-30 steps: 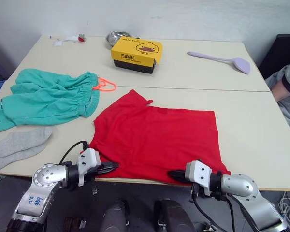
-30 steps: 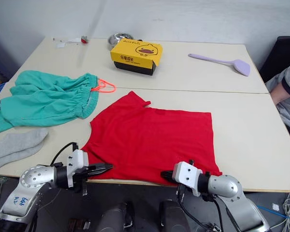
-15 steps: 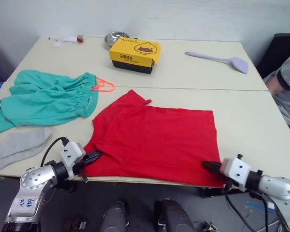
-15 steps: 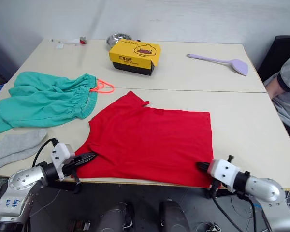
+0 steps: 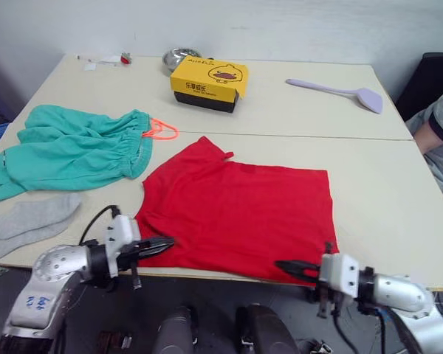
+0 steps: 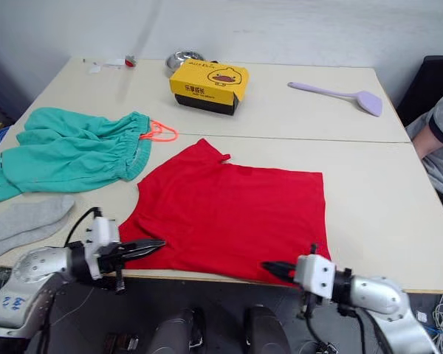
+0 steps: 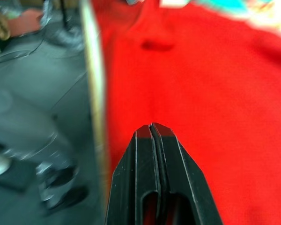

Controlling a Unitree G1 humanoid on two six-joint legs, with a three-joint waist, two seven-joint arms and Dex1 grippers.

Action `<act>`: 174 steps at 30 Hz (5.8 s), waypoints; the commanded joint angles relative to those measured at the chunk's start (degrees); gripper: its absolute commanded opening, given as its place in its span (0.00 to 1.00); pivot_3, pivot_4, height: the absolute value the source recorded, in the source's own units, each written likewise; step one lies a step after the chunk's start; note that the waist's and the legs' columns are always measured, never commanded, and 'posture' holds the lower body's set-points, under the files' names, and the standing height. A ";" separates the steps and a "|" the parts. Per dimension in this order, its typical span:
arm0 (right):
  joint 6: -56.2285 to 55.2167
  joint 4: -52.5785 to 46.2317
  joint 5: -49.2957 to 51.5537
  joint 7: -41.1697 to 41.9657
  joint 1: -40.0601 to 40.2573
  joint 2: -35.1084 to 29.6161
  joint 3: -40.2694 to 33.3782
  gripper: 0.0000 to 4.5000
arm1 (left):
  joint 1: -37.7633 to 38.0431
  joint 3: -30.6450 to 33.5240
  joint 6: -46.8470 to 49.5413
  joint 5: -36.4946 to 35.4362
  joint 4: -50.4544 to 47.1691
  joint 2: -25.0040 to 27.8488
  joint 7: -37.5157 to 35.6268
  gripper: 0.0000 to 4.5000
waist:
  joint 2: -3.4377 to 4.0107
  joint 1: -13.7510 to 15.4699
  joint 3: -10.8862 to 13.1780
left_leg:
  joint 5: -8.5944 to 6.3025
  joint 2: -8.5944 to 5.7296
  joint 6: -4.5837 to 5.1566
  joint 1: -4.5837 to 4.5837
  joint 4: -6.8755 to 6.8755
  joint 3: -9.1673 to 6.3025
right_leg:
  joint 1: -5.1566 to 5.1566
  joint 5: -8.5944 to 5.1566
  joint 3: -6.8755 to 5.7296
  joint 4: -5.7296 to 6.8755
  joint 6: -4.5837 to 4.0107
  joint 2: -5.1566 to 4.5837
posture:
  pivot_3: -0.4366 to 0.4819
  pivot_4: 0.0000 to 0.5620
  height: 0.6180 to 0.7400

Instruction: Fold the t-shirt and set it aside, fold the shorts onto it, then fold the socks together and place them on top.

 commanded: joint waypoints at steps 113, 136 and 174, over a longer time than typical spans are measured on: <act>39.26 31.42 15.23 2.87 -40.09 -9.21 -9.58 1.00 | -38.01 0.94 22.58 -0.56 34.62 6.61 1.32 0.99 | 0.13 -0.21 0.07 | 0.42 -0.01 -0.07 -0.46 0.03 0.22 | -0.56 0.11 0.08 0.03 0.04 0.10 | 0.48 0.27 1.00; 32.13 70.82 -6.62 -0.76 -69.07 2.13 0.54 1.00 | -58.73 -5.59 9.13 16.15 68.13 -5.07 4.99 0.99 | 0.08 -0.29 0.14 | 0.53 0.11 -0.05 -1.11 1.23 0.44 | -1.21 0.13 0.21 1.07 0.12 0.17 | 0.48 0.27 1.00; 26.91 57.06 -1.90 8.12 -57.10 -4.14 -8.14 0.00 | -44.17 2.66 -2.01 10.66 49.21 -3.31 -1.46 0.01 | 0.10 -0.76 0.16 | 0.49 0.12 -0.02 -1.12 1.62 0.32 | -1.20 0.13 0.18 1.52 0.12 0.08 | 0.48 0.27 1.00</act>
